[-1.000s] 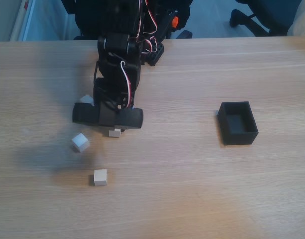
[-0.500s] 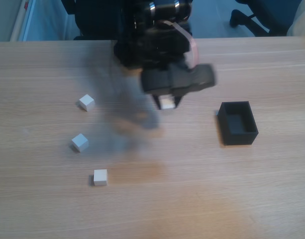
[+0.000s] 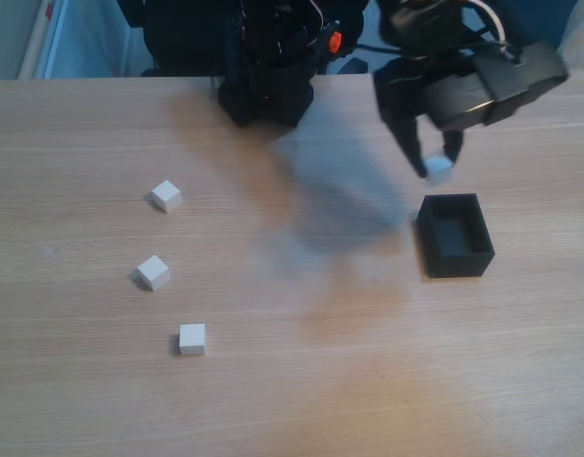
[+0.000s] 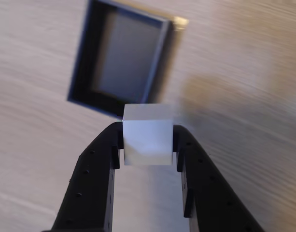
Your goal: Pick blocks and place them in the box.
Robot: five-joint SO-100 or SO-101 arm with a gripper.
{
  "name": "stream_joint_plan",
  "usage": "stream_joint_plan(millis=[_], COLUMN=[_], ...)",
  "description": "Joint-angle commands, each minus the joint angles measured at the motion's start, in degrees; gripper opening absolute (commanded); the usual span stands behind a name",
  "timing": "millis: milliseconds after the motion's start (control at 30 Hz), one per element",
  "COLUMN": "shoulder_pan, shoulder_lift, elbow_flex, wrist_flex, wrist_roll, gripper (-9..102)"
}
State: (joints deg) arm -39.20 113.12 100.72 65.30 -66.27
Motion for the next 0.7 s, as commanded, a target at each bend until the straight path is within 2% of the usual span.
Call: stream_joint_plan(millis=[0, 267, 467, 667], shoulder_pan=[-2.7, -4.3, -4.8, -2.7], shoulder_lift=[-2.2, -6.8, -8.5, -7.8], elbow_flex=[-5.7, -7.6, -9.7, -9.1], wrist_flex=[-0.4, -8.1, -8.5, -7.8], wrist_roll=[1.3, 0.5, 1.0, 1.1], gripper=[0, 6, 14, 14])
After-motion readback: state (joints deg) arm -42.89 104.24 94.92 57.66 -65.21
